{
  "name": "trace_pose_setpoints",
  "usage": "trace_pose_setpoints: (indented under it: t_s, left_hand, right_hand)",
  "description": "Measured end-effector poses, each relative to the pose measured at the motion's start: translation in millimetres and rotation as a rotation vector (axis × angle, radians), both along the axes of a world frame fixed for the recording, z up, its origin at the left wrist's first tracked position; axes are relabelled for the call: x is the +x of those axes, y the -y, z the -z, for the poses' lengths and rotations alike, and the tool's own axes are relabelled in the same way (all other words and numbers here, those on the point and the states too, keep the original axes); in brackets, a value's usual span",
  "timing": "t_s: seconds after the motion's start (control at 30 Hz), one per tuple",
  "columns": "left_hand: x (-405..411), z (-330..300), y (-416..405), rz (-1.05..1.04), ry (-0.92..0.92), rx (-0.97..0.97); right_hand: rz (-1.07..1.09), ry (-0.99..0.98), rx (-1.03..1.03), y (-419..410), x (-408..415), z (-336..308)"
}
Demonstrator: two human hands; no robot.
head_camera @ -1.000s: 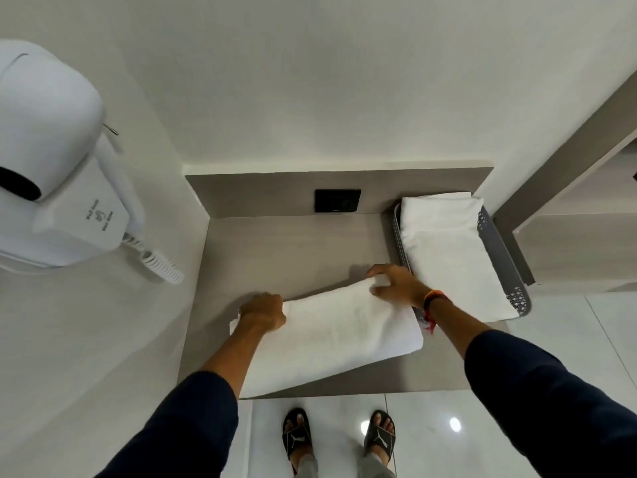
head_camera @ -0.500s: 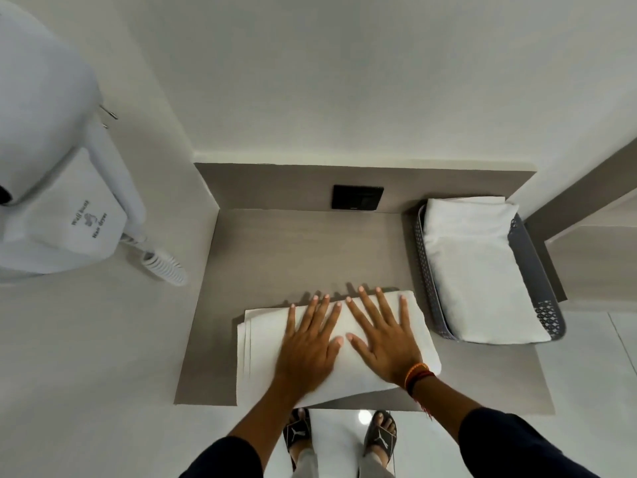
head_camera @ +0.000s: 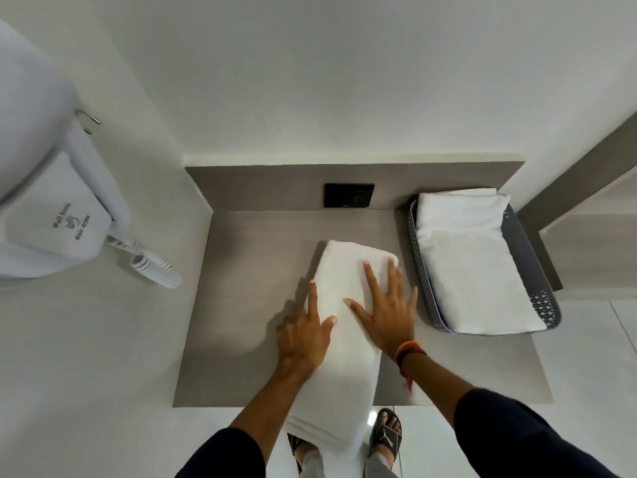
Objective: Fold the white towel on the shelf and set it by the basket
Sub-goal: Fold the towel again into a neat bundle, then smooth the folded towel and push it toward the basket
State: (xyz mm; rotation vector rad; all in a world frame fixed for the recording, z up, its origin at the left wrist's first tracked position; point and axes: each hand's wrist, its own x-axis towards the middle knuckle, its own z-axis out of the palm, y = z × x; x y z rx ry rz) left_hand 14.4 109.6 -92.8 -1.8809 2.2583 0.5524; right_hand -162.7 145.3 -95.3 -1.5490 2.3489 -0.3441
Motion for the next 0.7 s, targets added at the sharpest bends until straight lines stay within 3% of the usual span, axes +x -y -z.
trace_pose_setpoints:
  t_s: [0.07, 0.13, 0.3, 0.5, 0.7]
  left_hand:
    - [5.7, -1.2, -5.4, 0.030, -0.001, 0.016]
    - [4.5, -2.0, -10.7, -0.013, -0.118, 0.119]
    - [5.0, -10.8, -23.6, -0.148, -0.818, 0.361]
    - [-32.5, -25.2, -38.3, -0.290, -1.159, 0.457]
    - [-142.2, -66.3, -21.2, -0.218, -1.371, 0.478]
  right_hand:
    - [0.158, 0.391, -0.007, -28.9, 0.6, 6.4]
    - [0.134, 0.671, -0.061, -51.2, 5.7, 9.4]
    - [0.018, 0.931, -0.051, -73.2, 2.3, 8.9]
    - [-0.047, 0.878, -0.130, -64.6, -44.5, -36.2]
    - [-0.041, 0.686, -0.284, -58.4, -159.6, -96.3]
